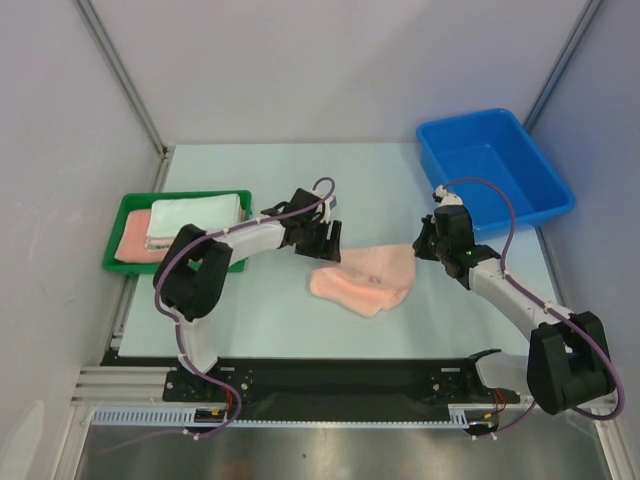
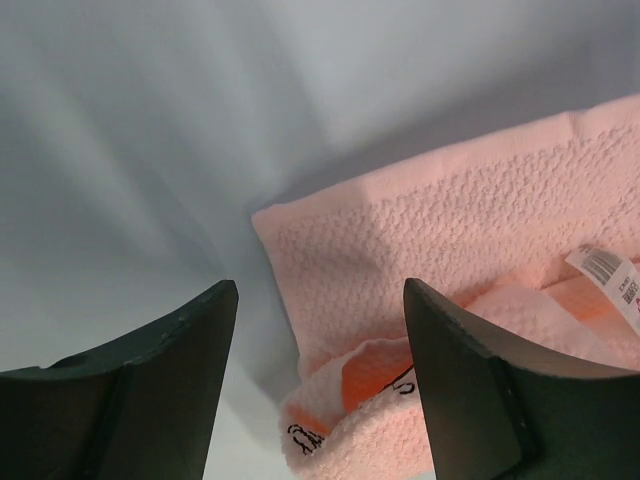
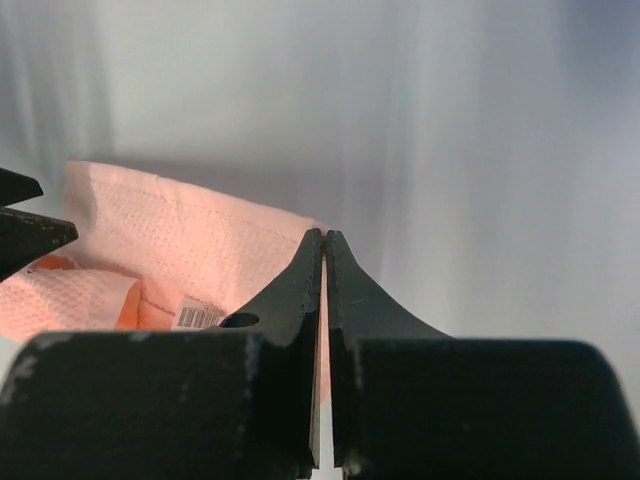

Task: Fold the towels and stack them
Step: Flatten out the crumpled towel

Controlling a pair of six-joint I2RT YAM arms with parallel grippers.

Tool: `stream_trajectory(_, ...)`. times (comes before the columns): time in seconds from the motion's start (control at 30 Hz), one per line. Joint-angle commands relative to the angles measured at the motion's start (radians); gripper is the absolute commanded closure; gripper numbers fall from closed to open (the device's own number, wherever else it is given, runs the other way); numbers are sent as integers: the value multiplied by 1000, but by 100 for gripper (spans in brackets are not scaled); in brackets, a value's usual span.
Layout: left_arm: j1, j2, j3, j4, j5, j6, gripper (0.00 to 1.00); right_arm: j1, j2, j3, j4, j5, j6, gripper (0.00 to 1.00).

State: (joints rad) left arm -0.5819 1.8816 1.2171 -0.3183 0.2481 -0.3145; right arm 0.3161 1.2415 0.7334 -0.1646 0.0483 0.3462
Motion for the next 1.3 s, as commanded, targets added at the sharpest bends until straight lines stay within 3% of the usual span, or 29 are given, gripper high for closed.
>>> stream_trajectory(0.0, -19, -21, 10, 47, 5, -18, 27, -5, 9, -12, 28, 51, 25, 100)
stream_trajectory(0.4, -52, 126, 111, -28, -108, -44, 32, -3, 19, -29, 50, 15, 33, 100)
stream_trajectory(0.5, -53, 152, 121, -22, -125, -60, 48, 3, 26, -35, 72, -13, 34, 100)
stream_trajectory(0.53, -55, 160, 134, -19, -119, -60, 67, 5, 29, -35, 79, -19, 34, 100)
stream_trajectory(0.6, -53, 178, 160, -33, -124, -64, 80, 14, 35, -34, 96, -31, 33, 100)
stream_trajectory(0.63, -53, 182, 192, -41, -122, -57, 92, 15, 38, -31, 103, -33, 25, 100)
stream_trajectory(0.7, -52, 169, 228, -63, -115, -41, 99, 18, 44, -16, 126, -39, 22, 100)
stream_trajectory(0.87, -21, 91, 415, -175, -138, 12, 100, 6, 73, 121, 108, -38, -4, 100)
stream_trajectory(1.13, 24, -131, 727, -335, -285, 155, 100, -23, 88, 501, 42, -65, -90, 100)
stream_trajectory(1.27, 24, -225, 821, -392, -284, 175, 100, 3, 40, 668, -7, -48, -128, 100)
